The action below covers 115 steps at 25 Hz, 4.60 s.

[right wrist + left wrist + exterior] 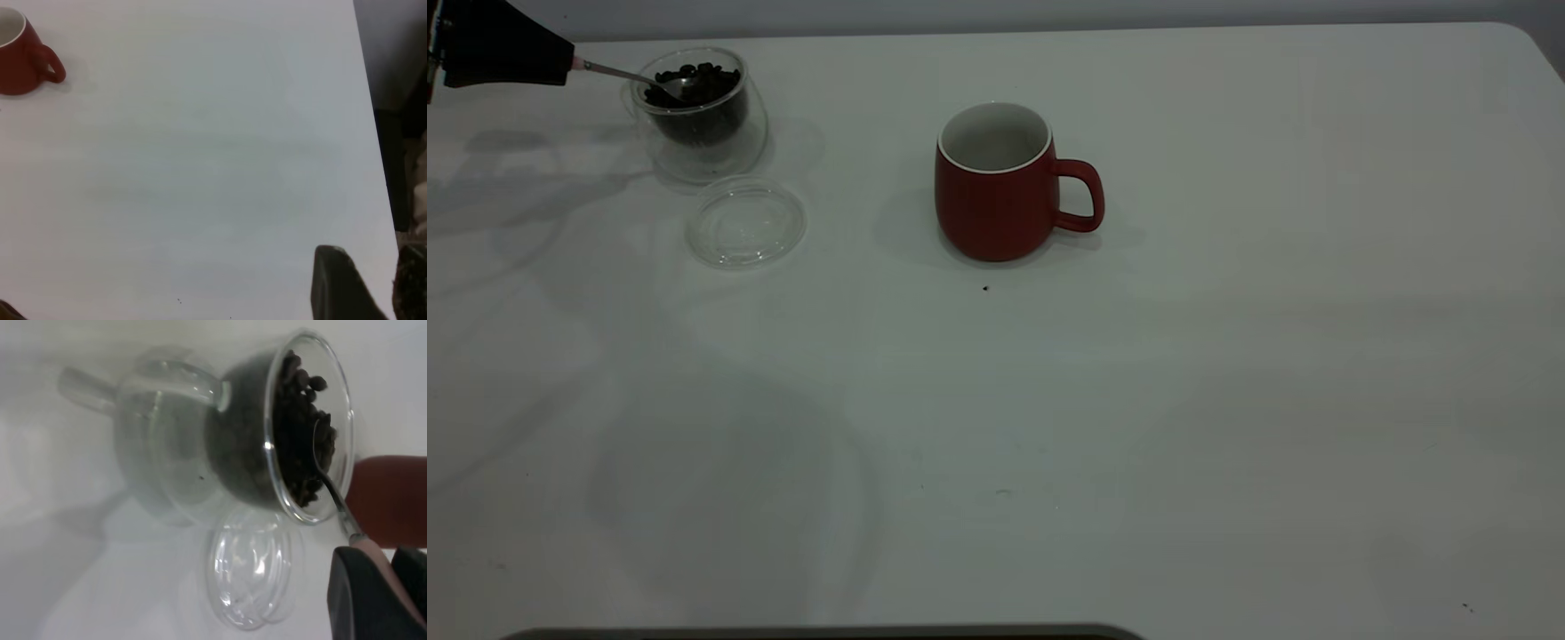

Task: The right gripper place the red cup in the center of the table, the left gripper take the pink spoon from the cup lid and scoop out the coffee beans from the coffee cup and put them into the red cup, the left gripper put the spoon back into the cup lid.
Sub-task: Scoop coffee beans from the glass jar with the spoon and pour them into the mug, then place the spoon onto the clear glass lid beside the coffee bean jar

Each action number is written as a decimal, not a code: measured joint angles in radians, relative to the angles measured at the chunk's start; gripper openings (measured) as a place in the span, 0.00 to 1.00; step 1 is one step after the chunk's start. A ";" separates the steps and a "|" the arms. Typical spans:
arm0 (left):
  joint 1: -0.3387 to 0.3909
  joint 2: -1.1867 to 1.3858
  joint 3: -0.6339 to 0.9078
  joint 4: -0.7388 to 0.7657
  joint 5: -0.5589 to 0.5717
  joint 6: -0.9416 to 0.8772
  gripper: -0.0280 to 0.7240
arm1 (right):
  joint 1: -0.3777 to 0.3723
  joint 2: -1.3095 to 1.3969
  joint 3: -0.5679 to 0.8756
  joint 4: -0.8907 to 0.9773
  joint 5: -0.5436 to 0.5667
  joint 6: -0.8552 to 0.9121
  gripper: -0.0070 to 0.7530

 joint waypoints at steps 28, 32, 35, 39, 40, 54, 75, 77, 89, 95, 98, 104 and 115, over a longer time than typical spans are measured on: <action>0.011 0.000 0.000 -0.094 0.026 -0.023 0.19 | 0.000 0.000 0.000 0.000 0.000 0.000 0.32; -0.038 0.000 0.000 -0.095 0.026 -0.029 0.19 | 0.000 0.000 0.000 0.000 0.000 0.000 0.32; -0.082 0.000 0.000 -0.095 0.026 -0.039 0.19 | 0.000 0.000 0.000 0.000 0.000 0.000 0.32; -0.134 0.000 0.000 -0.095 0.026 -0.043 0.19 | 0.000 0.000 0.000 0.000 0.000 0.000 0.32; -0.148 0.000 0.000 -0.095 0.026 -0.044 0.19 | 0.000 0.000 0.000 0.000 0.000 0.000 0.32; -0.296 0.000 0.000 -0.095 0.026 -0.060 0.19 | 0.000 0.000 0.000 0.000 0.000 0.000 0.32; -0.405 0.000 0.000 -0.075 0.027 0.256 0.19 | 0.000 0.000 0.000 0.000 0.000 0.000 0.32; -0.406 0.000 0.000 -0.073 0.027 0.336 0.19 | 0.000 0.000 0.000 0.000 0.000 0.000 0.32; -0.406 0.000 0.000 -0.074 0.027 0.596 0.19 | 0.000 0.000 0.000 0.000 0.000 0.000 0.32; -0.406 -0.027 0.000 -0.062 0.027 0.524 0.19 | 0.000 0.000 0.000 0.000 0.000 0.000 0.32; -0.393 -0.084 0.000 -0.002 0.028 0.390 0.19 | 0.000 0.000 0.000 0.000 0.000 0.000 0.32; -0.291 -0.247 0.000 0.055 0.028 0.014 0.19 | 0.000 0.000 0.000 0.000 0.001 0.000 0.32; -0.230 -0.471 0.309 0.177 0.029 -0.081 0.19 | 0.000 0.000 0.000 0.000 0.001 0.000 0.32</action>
